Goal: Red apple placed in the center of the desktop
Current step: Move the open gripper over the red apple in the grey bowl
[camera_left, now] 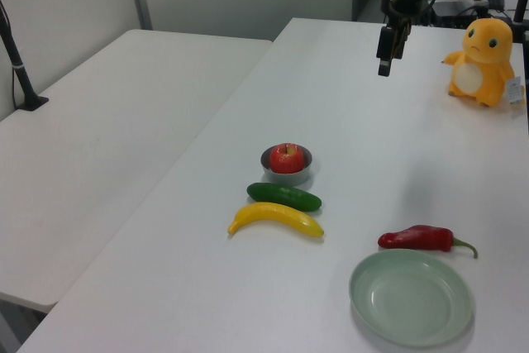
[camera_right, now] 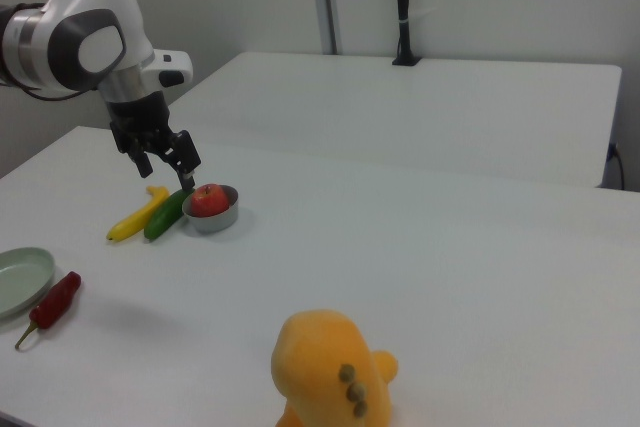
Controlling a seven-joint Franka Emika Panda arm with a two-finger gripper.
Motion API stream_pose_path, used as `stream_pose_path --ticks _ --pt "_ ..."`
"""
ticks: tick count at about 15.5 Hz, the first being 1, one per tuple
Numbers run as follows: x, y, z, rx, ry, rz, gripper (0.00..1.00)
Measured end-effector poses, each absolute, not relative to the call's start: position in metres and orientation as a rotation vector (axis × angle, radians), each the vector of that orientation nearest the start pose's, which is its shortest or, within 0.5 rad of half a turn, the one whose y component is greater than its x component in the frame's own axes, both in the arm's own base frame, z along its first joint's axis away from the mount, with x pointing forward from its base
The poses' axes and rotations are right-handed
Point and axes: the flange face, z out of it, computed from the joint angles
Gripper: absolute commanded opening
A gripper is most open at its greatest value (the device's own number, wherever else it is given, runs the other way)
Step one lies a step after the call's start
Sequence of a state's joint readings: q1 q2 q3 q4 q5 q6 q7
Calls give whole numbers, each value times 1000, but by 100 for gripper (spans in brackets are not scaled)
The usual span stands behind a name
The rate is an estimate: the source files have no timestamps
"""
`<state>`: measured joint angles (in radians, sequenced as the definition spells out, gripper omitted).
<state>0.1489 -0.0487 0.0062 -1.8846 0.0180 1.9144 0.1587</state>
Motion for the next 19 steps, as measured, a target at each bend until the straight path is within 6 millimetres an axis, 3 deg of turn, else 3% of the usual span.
stream_pose_path --ticks 12,16,19 --pt "557 80 523 -3138 -13 -128 100" --pt "584 85 509 -3106 -15 -317 100" --pt "612 92 479 -3092 -5 -368 100"
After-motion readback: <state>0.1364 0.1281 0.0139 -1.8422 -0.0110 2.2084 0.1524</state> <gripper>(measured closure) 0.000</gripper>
